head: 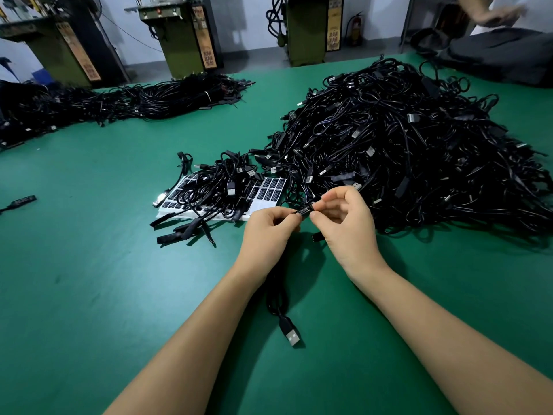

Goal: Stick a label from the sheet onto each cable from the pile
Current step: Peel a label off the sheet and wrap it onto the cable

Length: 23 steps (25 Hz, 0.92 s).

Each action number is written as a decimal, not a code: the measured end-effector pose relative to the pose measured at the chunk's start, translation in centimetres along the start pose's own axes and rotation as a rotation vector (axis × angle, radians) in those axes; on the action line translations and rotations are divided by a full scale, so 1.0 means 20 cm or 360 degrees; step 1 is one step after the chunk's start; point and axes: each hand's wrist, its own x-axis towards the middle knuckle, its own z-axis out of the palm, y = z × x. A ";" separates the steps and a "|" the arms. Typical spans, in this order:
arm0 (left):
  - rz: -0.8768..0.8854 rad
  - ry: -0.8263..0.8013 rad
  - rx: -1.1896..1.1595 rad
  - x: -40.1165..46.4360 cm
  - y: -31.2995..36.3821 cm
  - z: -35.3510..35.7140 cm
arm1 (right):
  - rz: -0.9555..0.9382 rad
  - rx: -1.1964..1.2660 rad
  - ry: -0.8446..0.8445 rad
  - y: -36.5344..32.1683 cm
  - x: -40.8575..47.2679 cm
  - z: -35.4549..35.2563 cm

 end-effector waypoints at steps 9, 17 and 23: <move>0.0012 -0.0004 0.0055 0.00 0.01 0.00 | -0.0356 -0.0589 0.0093 0.00 -0.04 0.03; 0.0037 -0.0113 0.0024 -0.01 0.03 -0.03 | 0.0060 -0.0148 0.0009 0.01 0.02 0.00; 0.0030 -0.0275 0.0031 -0.01 0.03 -0.07 | -0.0024 -0.0064 -0.0226 0.01 0.02 -0.02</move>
